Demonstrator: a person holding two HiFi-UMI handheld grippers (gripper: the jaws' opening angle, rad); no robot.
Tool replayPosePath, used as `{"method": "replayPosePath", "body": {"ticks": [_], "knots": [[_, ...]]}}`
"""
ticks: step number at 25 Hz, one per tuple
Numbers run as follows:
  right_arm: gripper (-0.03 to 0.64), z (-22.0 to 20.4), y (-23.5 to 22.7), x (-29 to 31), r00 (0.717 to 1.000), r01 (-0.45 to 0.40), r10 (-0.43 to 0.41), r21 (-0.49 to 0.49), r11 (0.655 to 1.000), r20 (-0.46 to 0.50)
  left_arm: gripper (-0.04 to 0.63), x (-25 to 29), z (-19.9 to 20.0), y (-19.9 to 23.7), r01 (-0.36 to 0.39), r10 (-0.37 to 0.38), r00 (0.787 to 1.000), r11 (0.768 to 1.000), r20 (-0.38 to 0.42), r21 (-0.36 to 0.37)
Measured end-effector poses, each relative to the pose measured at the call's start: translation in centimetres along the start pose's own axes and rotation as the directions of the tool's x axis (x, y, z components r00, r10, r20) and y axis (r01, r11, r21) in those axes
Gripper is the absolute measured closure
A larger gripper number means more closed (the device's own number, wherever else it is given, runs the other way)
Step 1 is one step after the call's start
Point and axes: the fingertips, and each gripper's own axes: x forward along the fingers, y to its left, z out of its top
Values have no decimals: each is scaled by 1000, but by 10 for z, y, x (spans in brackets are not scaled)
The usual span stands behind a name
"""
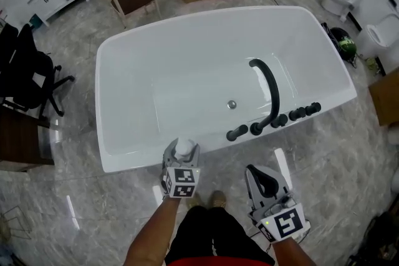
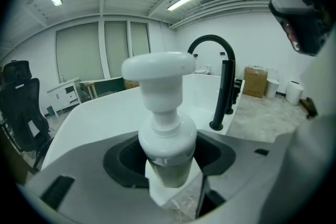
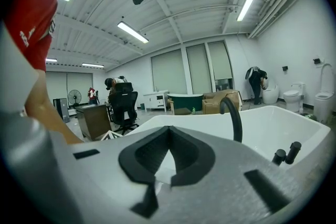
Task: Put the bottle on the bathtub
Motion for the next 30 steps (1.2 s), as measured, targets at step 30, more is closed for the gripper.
{"method": "replayPosePath", "body": {"ticks": [30], "knots": [[612,17,22,17,999,-30,29,20,999,38,288,-75,47,-8,73,-70,971,997,227,-3]]}}
